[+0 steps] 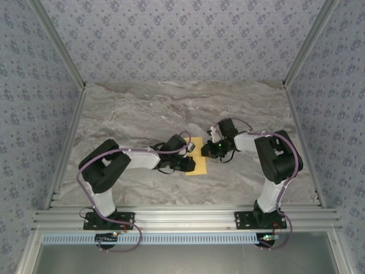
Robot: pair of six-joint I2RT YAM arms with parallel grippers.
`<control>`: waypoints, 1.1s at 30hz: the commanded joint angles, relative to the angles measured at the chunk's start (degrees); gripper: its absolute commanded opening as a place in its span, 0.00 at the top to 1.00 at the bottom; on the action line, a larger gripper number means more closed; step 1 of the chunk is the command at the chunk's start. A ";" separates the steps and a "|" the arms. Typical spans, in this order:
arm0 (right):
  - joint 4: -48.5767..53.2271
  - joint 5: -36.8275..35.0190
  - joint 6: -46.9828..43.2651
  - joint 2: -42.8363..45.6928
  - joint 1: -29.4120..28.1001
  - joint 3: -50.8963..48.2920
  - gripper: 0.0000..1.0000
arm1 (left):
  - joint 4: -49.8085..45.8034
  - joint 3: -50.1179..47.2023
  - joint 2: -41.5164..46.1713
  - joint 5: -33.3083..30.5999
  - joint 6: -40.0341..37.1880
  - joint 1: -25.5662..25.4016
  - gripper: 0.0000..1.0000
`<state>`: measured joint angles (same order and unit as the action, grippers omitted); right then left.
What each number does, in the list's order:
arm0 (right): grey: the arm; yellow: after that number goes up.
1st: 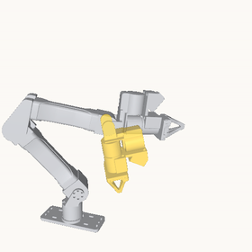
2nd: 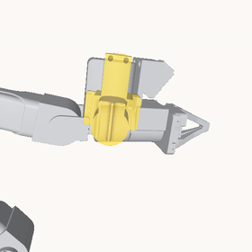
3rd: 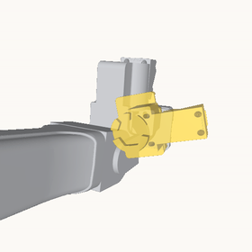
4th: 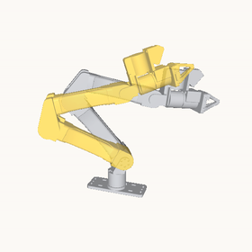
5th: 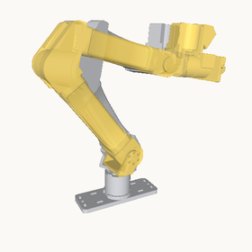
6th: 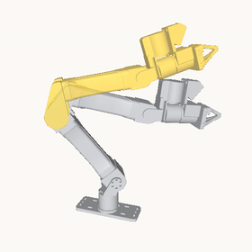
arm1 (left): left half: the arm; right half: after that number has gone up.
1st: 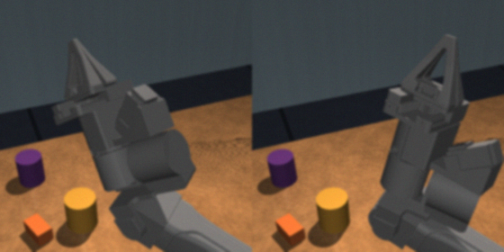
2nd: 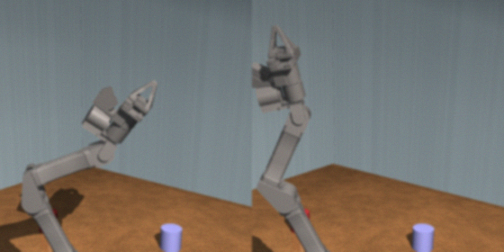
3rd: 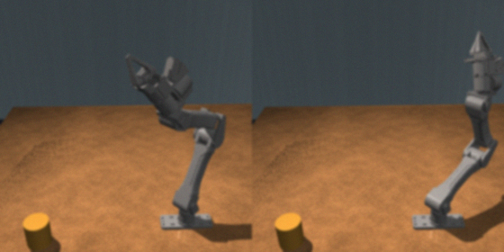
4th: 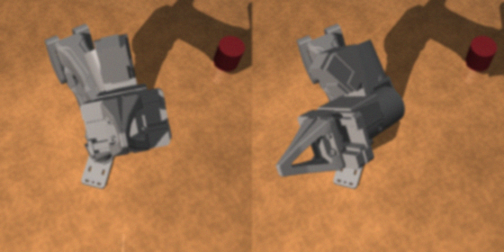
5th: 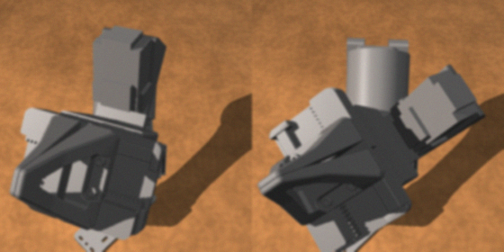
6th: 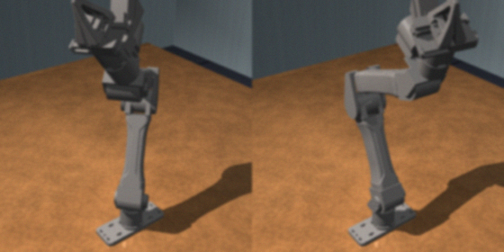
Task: Fold a paper plane with a square sheet of paper (fold left side to right side)
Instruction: Fold the triangle a second time at the center of the table, then turn over the paper at the center of the table.
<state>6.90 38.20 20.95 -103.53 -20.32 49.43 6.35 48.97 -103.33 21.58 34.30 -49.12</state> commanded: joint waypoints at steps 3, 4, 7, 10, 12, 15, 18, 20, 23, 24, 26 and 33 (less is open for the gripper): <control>1.97 -6.38 -1.08 -2.88 0.44 -0.69 0.94 | -2.57 -6.53 3.52 0.21 1.92 -0.28 0.93; 2.21 -6.47 -1.19 -2.85 0.43 -0.65 0.94 | -2.58 -7.48 4.26 0.22 2.15 -0.53 0.93; 2.39 -6.47 -1.17 -2.89 0.43 -0.40 0.94 | -2.57 -10.01 6.14 -0.09 2.46 -1.27 0.93; 2.35 -6.18 -1.19 -2.79 0.29 -0.12 0.94 | -2.65 -12.57 8.51 -1.04 3.41 -1.42 0.94; 2.24 -5.76 -1.03 -2.32 0.22 0.04 0.94 | -2.82 -13.66 10.51 -1.71 3.64 -1.24 0.94; 0.83 -4.07 -0.02 -0.33 0.11 0.37 0.92 | -2.93 -14.52 14.27 -1.49 4.03 0.08 0.93; -1.68 -2.52 1.66 3.62 0.27 0.17 0.79 | -3.28 -14.13 18.06 -0.60 3.84 1.90 0.90; -2.57 -2.67 2.39 6.83 0.56 -0.40 0.68 | -3.45 -13.43 20.06 0.04 3.58 3.57 0.86; -2.10 -5.20 2.61 12.58 1.43 -2.49 0.53 | -2.12 -12.60 20.98 1.20 3.63 5.77 0.72; -1.80 -5.83 2.62 13.97 1.65 -3.25 0.49 | -1.08 -12.44 20.79 1.70 3.67 6.38 0.69; -1.25 -6.88 2.60 17.79 2.58 -5.99 0.42 | 1.15 -11.75 19.80 2.69 3.92 7.35 0.62; -1.47 -4.87 3.93 27.35 4.20 -14.63 0.34 | 6.47 -6.46 10.99 5.51 3.95 9.04 0.49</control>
<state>4.56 33.21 23.70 -78.85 -16.23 37.50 8.93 39.35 -89.30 24.36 38.50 -40.53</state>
